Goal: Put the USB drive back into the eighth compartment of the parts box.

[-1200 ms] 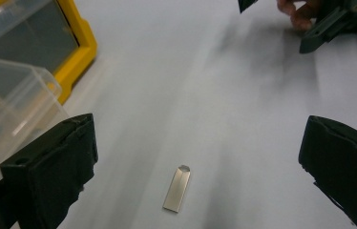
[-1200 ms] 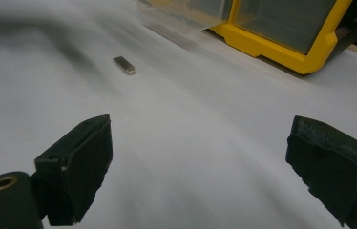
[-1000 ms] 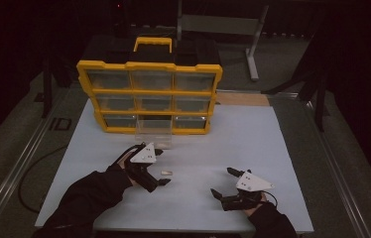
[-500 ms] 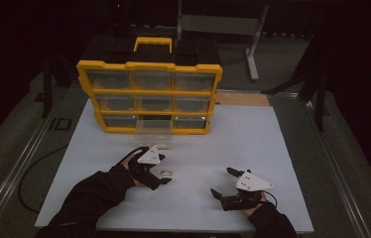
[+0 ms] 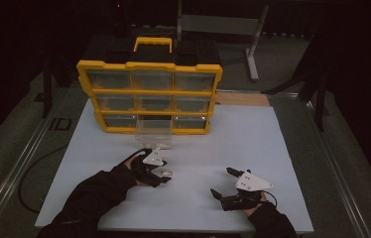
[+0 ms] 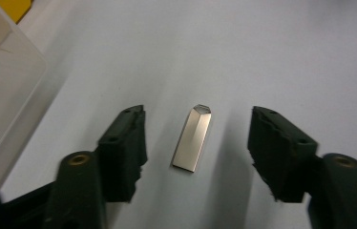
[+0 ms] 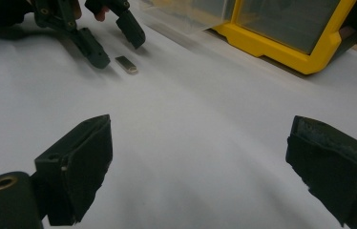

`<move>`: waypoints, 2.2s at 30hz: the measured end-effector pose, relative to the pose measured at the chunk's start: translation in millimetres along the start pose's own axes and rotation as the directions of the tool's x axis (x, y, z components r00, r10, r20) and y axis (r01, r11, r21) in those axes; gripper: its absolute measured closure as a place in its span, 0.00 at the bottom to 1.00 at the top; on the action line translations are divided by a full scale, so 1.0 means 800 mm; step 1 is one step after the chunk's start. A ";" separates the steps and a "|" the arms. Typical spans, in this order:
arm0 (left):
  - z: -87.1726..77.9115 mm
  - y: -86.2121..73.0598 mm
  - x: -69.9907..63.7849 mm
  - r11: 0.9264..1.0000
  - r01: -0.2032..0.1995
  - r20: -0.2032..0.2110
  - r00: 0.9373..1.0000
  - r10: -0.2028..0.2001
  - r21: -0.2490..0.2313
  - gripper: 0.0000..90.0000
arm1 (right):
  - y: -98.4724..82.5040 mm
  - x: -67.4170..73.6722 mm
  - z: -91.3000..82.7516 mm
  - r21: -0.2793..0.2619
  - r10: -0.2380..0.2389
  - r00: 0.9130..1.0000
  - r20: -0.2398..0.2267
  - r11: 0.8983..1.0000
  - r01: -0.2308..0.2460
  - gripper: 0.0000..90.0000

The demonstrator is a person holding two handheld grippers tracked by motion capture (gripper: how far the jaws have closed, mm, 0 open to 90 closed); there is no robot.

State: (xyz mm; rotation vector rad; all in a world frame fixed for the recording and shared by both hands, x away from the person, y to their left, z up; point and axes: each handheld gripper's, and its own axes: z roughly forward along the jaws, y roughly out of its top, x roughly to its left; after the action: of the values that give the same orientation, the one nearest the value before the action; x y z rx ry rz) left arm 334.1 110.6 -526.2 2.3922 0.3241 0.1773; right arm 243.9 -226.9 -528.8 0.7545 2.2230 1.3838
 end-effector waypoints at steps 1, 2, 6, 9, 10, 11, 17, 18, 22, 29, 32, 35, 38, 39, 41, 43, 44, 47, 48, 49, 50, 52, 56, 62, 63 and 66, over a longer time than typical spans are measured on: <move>0.001 0.000 0.000 1.000 0.002 0.000 1.000 -0.002 0.002 0.48 | 0.000 0.000 0.000 0.000 -0.004 1.000 0.000 1.000 0.004 0.10; 0.001 0.000 0.001 1.000 0.001 -0.003 1.000 -0.001 0.004 0.51 | 0.000 0.000 0.000 0.002 -0.005 1.000 0.000 1.000 0.005 0.10; 0.002 0.001 0.001 1.000 0.002 0.001 1.000 -0.002 -0.003 0.62 | 0.000 0.000 0.000 -0.001 0.000 1.000 -0.001 1.000 0.000 0.10; 0.004 0.002 0.001 1.000 -0.013 0.001 1.000 0.013 0.010 0.67 | -0.001 0.000 0.000 0.004 -0.001 1.000 0.001 1.000 0.001 0.10; 0.005 0.002 0.000 1.000 -0.013 0.000 1.000 0.013 0.012 0.70 | 0.000 0.000 0.000 0.000 0.000 1.000 -0.001 1.000 0.000 0.10; 0.005 0.002 0.000 1.000 -0.012 0.001 1.000 0.012 0.015 0.71 | 0.000 0.000 0.000 0.000 0.000 1.000 -0.001 1.000 0.000 0.10; 0.007 0.002 0.002 1.000 -0.006 0.015 1.000 0.006 0.025 0.77 | 0.000 0.000 0.000 0.001 0.000 1.000 -0.001 1.000 0.000 0.10; 0.007 0.002 0.002 1.000 -0.003 0.018 1.000 0.002 0.026 0.78 | 0.000 -0.001 0.001 0.003 -0.003 1.000 -0.003 1.000 0.003 0.10; 0.007 0.002 0.003 1.000 0.006 0.034 0.999 -0.007 0.028 0.81 | 0.000 0.000 0.000 -0.001 0.000 1.000 -0.003 1.000 0.000 0.10; 0.008 0.004 0.004 0.999 0.021 0.048 0.999 -0.023 0.042 0.88 | 0.000 0.000 0.001 0.005 -0.004 1.000 -0.004 1.000 0.004 0.10; 0.008 0.005 0.004 0.998 0.030 0.049 0.998 -0.032 0.047 0.88 | 0.000 0.000 0.001 0.000 -0.004 1.000 -0.004 1.000 0.004 0.10; 0.008 0.006 0.004 0.998 0.037 0.045 0.998 -0.039 0.053 0.88 | 0.000 0.000 0.001 0.005 -0.003 1.000 -0.005 1.000 0.003 0.10; 0.008 0.007 0.003 0.998 0.034 0.040 0.999 -0.037 0.056 0.88 | 0.000 0.000 0.001 0.004 -0.002 1.000 -0.005 1.000 0.002 0.10; 0.008 0.007 0.003 0.998 0.035 0.041 0.998 -0.038 0.058 0.88 | 0.000 -0.001 0.001 0.002 -0.005 1.000 -0.005 1.000 0.005 0.10; 0.007 0.007 0.003 0.998 0.032 0.039 0.999 -0.034 0.062 0.89 | 0.000 -0.001 0.001 0.001 -0.004 1.000 -0.006 1.000 0.004 0.10; 0.007 0.007 0.003 0.997 0.040 0.038 0.998 -0.042 0.060 0.89 | 0.000 -0.001 0.000 0.000 0.002 1.000 -0.006 1.000 -0.002 0.10; 0.006 0.007 0.004 0.997 0.041 0.040 0.998 -0.044 0.062 0.89 | 0.001 -0.001 0.000 -0.002 0.002 1.000 -0.005 1.000 -0.002 0.10; 0.003 0.006 0.005 0.997 0.040 0.045 0.998 -0.043 0.065 0.89 | 0.000 -0.001 0.000 0.000 0.002 1.000 -0.006 1.000 -0.002 0.10; 0.002 0.006 0.005 0.997 0.042 0.042 0.998 -0.044 0.061 0.89 | 0.000 -0.001 0.000 0.000 0.004 1.000 -0.006 1.000 -0.004 0.10; 0.000 0.007 0.005 0.997 0.041 0.044 0.998 -0.044 0.063 0.89 | 0.000 -0.001 0.000 -0.001 0.003 1.000 -0.005 1.000 -0.003 0.10; -0.001 0.007 0.005 0.997 0.038 0.047 0.998 -0.041 0.065 0.89 | 0.001 -0.001 0.000 -0.003 0.001 1.000 -0.004 1.000 -0.001 0.10; -0.004 0.008 0.004 0.997 0.041 0.048 0.998 -0.044 0.061 0.89 | 0.000 -0.001 0.000 0.000 0.002 1.000 -0.007 1.000 -0.002 0.10; -0.008 0.010 0.003 0.998 0.036 0.050 0.998 -0.039 0.060 0.89 | 0.001 0.000 0.000 -0.004 0.002 1.000 -0.004 1.000 -0.002 0.10; -0.019 0.017 0.000 0.998 0.013 0.057 0.998 -0.016 0.063 0.89 | 0.001 -0.001 0.000 -0.002 0.000 1.000 -0.003 1.000 0.000 0.10; -0.021 0.018 0.000 0.998 0.014 0.058 0.998 -0.018 0.059 0.89 | 0.001 -0.001 0.000 -0.002 0.002 1.000 -0.004 1.000 -0.002 0.10; -0.029 0.022 0.000 0.999 0.008 0.064 0.998 -0.012 0.053 0.88 | 0.001 -0.001 0.000 -0.002 -0.001 1.000 -0.004 1.000 0.001 0.10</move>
State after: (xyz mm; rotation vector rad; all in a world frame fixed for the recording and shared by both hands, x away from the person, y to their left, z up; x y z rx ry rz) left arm 331.9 112.7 -497.5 2.4421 0.3142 0.0879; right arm 244.8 -227.1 -528.0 0.7512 2.2241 1.3878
